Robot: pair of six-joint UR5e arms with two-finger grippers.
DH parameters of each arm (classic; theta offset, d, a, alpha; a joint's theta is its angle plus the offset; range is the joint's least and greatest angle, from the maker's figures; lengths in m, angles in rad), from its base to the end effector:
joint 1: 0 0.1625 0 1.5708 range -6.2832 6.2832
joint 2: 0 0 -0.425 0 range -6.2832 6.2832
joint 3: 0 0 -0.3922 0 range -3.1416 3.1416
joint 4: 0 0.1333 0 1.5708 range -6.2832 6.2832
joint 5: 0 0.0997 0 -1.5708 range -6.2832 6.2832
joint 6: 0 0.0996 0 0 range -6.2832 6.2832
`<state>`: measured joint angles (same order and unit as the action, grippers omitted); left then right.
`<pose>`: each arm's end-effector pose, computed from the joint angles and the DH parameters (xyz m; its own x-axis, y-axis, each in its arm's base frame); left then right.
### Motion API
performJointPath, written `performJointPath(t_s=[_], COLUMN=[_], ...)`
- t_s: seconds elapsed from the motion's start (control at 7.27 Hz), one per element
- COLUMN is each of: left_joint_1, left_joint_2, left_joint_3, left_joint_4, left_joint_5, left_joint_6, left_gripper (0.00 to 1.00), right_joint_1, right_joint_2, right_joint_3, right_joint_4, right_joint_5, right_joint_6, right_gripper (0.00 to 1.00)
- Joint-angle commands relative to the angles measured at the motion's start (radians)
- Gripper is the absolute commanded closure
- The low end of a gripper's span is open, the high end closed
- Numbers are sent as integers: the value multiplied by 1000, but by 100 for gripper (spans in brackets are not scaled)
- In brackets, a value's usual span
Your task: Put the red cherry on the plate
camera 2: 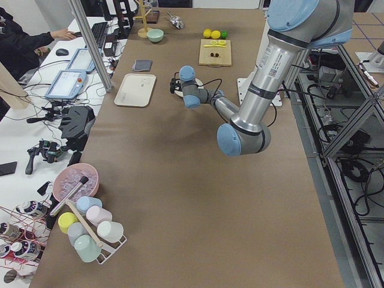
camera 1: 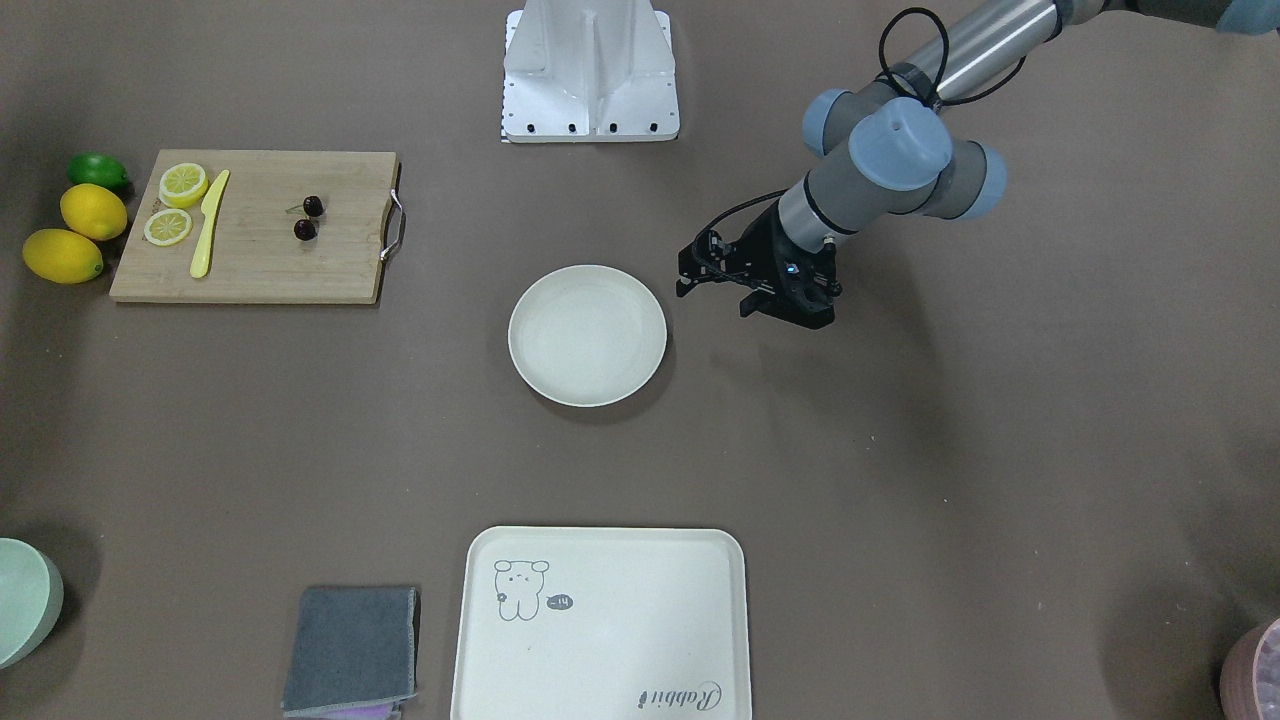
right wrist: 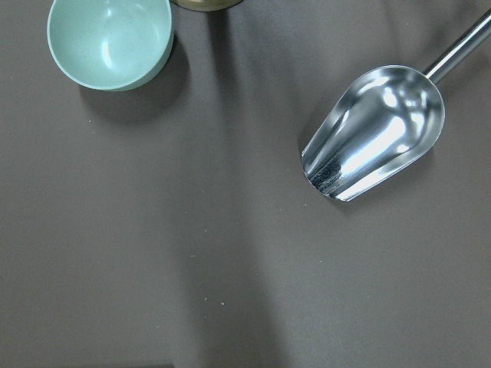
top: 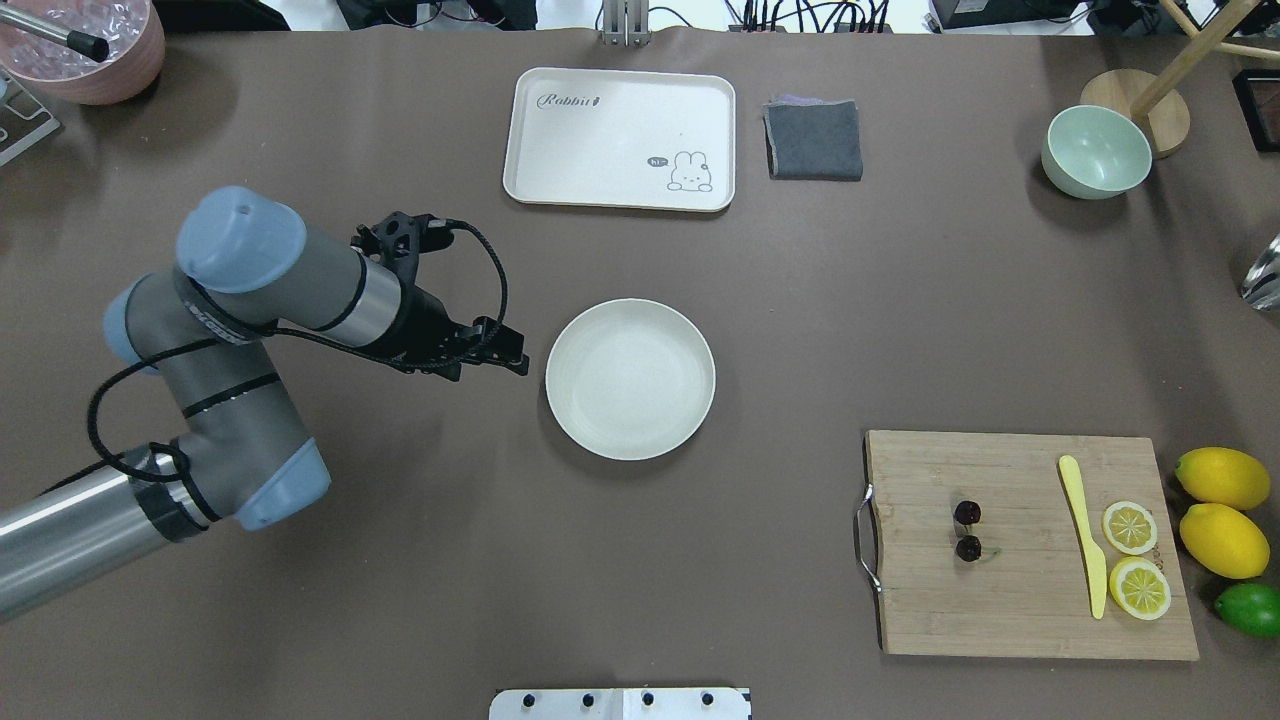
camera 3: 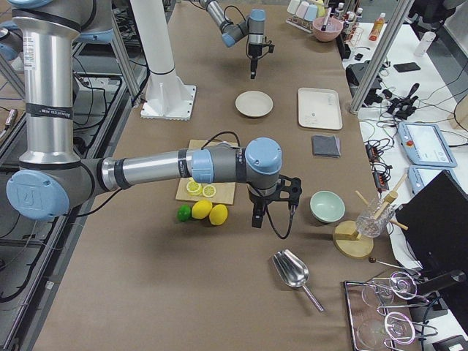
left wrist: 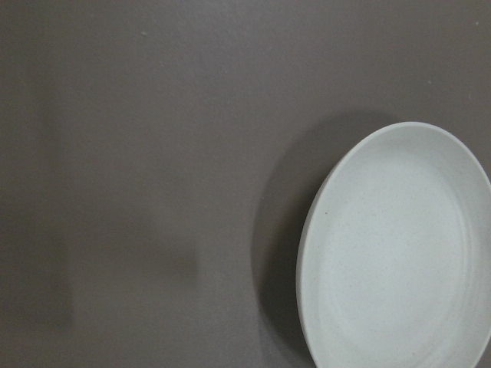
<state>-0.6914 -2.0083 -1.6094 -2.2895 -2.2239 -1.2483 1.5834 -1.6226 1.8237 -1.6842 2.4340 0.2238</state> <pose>0.4457 -0.4634 0.3040 0.2908 0.0861 -0.9529 -0.0223 0.9963 0.0832 0.0635 -0.4665 0.5643 0.6318 0.1642 0.7576 -0.1567 0.9842 -0.0826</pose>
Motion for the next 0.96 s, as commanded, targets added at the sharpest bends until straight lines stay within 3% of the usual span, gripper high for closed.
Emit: performJointPath(t_s=[0.0, 0.28, 0.55, 0.83], left_joint_1=[-150, -384, -492, -644], left_joint_2=[177, 325, 375, 376], left_joint_3=[-113, -106, -58, 84], left_joint_4=[-7, -10, -10, -4], left_joint_5=[-176, -323, -349, -349], left_joint_6=[135, 379, 427, 441], left_gripper=[2, 4, 6, 7], right_joint_1=[15, 32, 32, 0], right_joint_2=[61, 60, 67, 73], right_joint_3=[11, 61, 89, 129], right_joint_4=[-92, -91, -101, -98], right_joint_5=[8, 0, 10, 13], right_joint_6=[0, -1, 6, 6], right_gripper=[0, 0, 0, 0])
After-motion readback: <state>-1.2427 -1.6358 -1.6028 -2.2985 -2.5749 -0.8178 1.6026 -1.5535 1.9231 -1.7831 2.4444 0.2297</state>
